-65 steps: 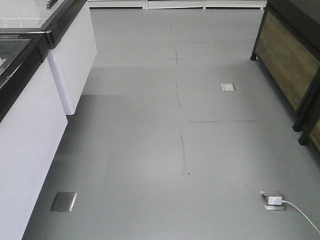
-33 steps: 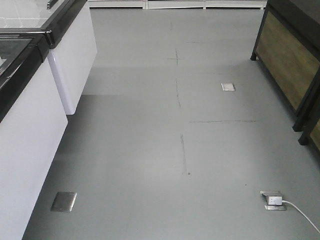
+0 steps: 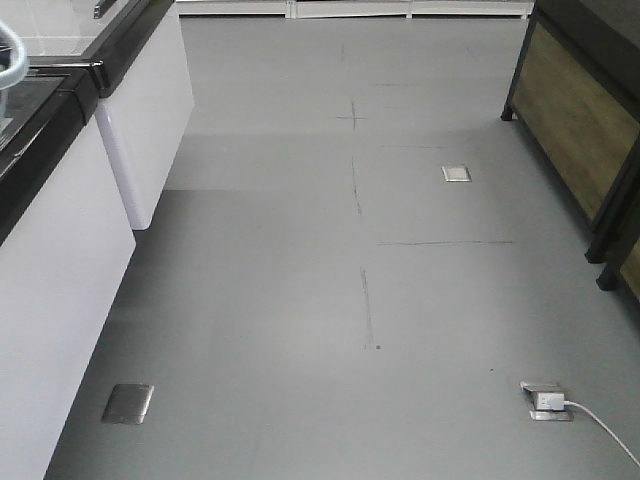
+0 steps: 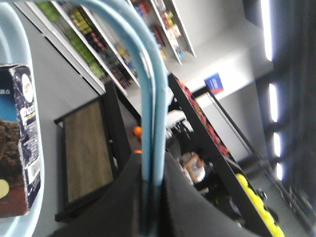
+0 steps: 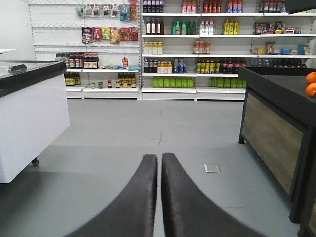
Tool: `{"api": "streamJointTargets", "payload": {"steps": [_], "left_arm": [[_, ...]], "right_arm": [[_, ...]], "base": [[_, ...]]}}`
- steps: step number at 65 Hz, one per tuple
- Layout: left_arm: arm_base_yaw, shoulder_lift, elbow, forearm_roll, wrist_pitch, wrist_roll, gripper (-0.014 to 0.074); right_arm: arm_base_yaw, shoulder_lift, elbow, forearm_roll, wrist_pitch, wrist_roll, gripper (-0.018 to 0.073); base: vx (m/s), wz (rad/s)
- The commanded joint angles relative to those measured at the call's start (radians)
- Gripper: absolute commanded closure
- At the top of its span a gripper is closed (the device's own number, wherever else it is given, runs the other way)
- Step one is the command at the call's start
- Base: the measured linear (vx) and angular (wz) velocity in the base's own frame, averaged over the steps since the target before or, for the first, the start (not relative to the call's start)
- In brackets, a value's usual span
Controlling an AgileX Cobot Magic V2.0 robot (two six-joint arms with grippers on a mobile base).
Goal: Left arm holds basket, right arm returns cookies
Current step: 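Grasp the light-blue basket handle with the left gripper and lift it, then hold the basket up with the left gripper beside the robot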
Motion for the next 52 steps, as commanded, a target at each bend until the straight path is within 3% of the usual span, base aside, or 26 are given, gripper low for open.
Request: {"api": "streamJointTargets", "payload": {"steps": [1,13,32,52], "left_arm": [[-0.094,-0.093,-0.032,-0.152,0.003,0.027,0.0602],[-0.281,-0.171,0.112,-0.153,-0.006,0.067,0.0602],[-0.587,-0.319,0.513,-0.156,-0.109,0.235,0.0602],[-0.832,-0.347,0.776,-0.156,-0.215,0.341,0.0602]], "right_arm": [[-0.001,-0.011,0.019,-0.003,-0.073,0.001,0.0565],[-0.001,-0.011,0.019,-0.003,-0.073,0.001,0.0565],[-0.001,-0.011,0.019,-0.003,-0.073,0.001,0.0565],[-0.001,-0.011,0.019,-0.003,-0.073,0.001,0.0565]], "base": [[0.0,0.0],[0.0,0.0],[0.0,0.0],[0.0,0.0]]}}
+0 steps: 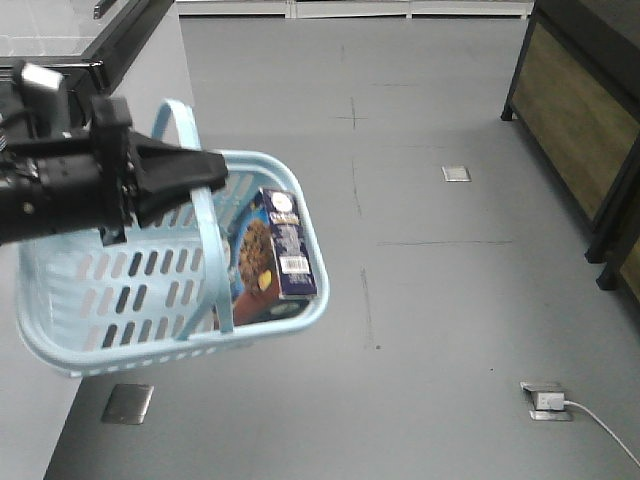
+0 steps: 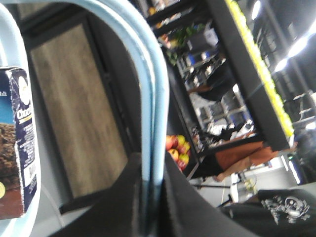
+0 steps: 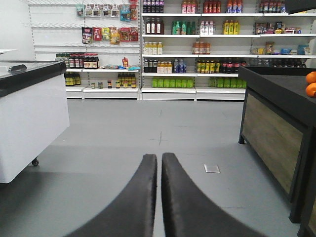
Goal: Left arm holds basket, right arm returns cookies
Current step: 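Hold the basket up with the left gripper beside the robot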
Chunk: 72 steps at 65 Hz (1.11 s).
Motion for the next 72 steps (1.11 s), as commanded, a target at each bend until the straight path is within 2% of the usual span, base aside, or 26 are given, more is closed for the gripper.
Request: {"api": "streamJointTargets", "payload": {"steps": [1,16,30,41,72], "left_arm": [[-0.071,-0.045,0.034,-0.147,-0.01,0.06,0.0602],[-0.195,-0.043,0.144,-0.147,-0.086,0.1,0.0602],[-0.289,-0.043,0.147,-0.147,-0.14,0.107,0.0602],[-0.34,-0.037,0.146,-0.147,-0.175,0.107,0.0602],[-0.388,-0.037,0.125,-0.147,-0.219,0.082,0.0602]], "right_arm": [[-0.001,-0.011,0.019,-0.003,-0.073,0.001,0.0565],[-0.001,-0.011,0.019,-0.003,-0.073,0.001,0.0565],[-0.001,-0.011,0.019,-0.003,-0.073,0.001,0.0565],[-0.001,-0.011,0.019,-0.003,-0.073,0.001,0.0565],[-0.001,-0.011,0.019,-0.003,-0.073,0.001,0.0565]], "base": [[0.0,0.0],[0.0,0.0],[0.0,0.0],[0.0,0.0],[0.0,0.0]]}}
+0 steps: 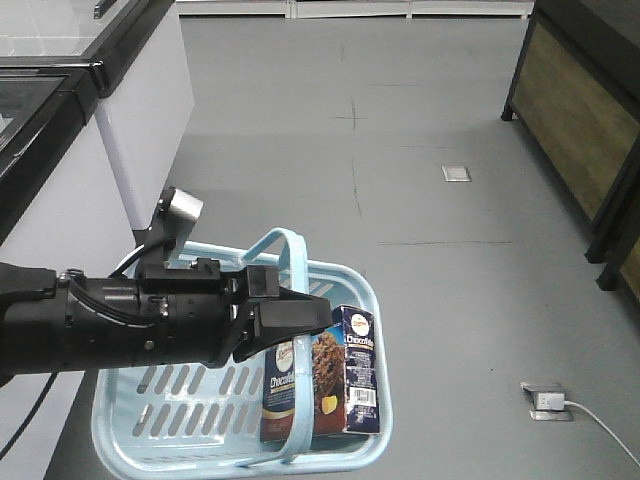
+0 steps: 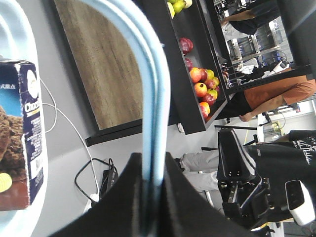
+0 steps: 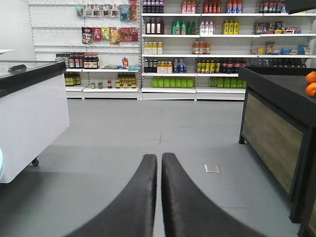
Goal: Left arm holds basket, right arm returns cookies
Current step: 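Hold the basket up with the left gripper beside the robot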
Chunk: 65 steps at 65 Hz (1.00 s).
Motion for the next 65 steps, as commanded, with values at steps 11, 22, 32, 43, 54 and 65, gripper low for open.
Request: {"api": "streamJointTargets", "payload": {"steps": [11,22,32,43,54,65], "left_arm": [[-0.012,-0.034,-0.037,-0.11,-0.024,-0.062,0.0602],[-0.012,-0.034,-0.037,-0.107,-0.023,-0.081,0.0602],[-0.012,-0.034,-0.037,-0.107,-0.023,-0.081,0.0602],[-0.012,-0.034,-0.037,-0.107,-0.023,-0.081,0.0602],[-0.012,-0.034,-0.037,-0.107,-0.023,-0.081,0.0602],[-0.012,-0.034,-0.037,-0.107,-0.023,-0.081,0.0602]], "right_arm": [[-0.001,-0.011,0.019,-0.003,-0.073,0.001,0.0565],[-0.001,-0.01,0.019,-0.003,-0.074,0.001,0.0565],[-0.001,-0.01,0.018,-0.003,-0.074,0.001,0.0565],[-0.001,-0.01,0.018,-0.003,-0.074,0.001,0.0565],[-0.001,-0.01,0.018,-0.003,-0.074,0.001,0.0565],[-0.001,-0.01,0.018,-0.003,-0.074,0.001,0.0565]], "base": [[0.0,0.0],[0.0,0.0],[0.0,0.0],[0.0,0.0],[0.0,0.0],[0.0,0.0]]}}
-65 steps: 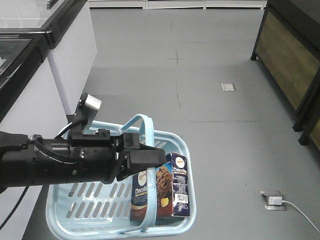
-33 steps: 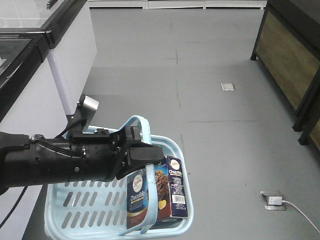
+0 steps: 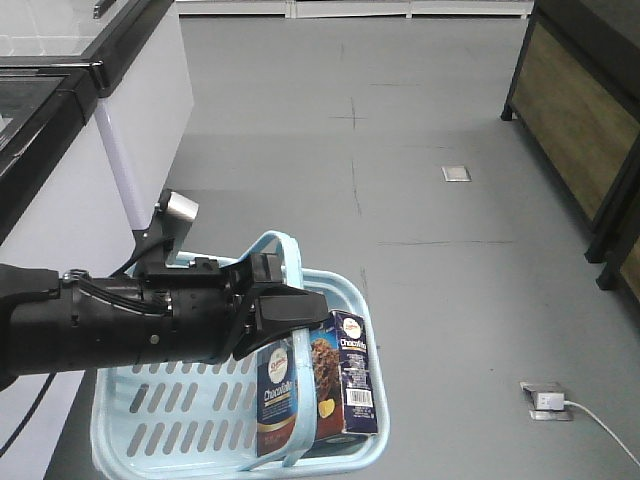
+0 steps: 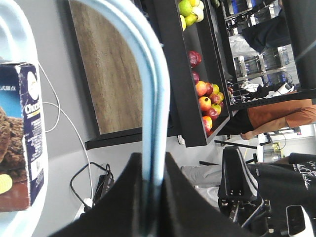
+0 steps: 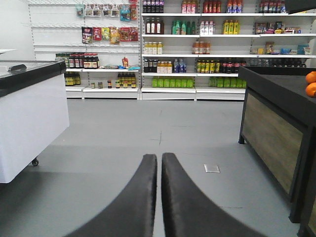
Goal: Left arm holds basket, right arm returns cookies
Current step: 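Hold the basket up with the left gripper beside the robot, then drive toward the drink shelves holding the basket in the left gripper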
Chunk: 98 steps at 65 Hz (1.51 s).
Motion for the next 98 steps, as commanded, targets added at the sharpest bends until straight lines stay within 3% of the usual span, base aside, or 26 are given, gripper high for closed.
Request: {"api": "streamJointTargets", "payload": {"steps": [1,42,98], "left_arm": [[-0.006,-0.034,-0.037,-0.101,0.038,0.005,0.0602],[-0.006,-0.034,-0.037,-0.101,0.046,0.004,0.0602],[-0.006,-0.034,-0.037,-0.101,0.045,0.004,0.0602]], "right_arm": [[-0.001,-0.01,0.018,-0.003,-0.074,0.001,0.0565],[-0.001,-0.01,0.018,-0.003,-0.074,0.001,0.0565],[-0.001,-0.01,0.018,-0.003,-0.074,0.001,0.0565]], "base": [[0.0,0.0],[0.07,0.01],[0.3,0.01]]}}
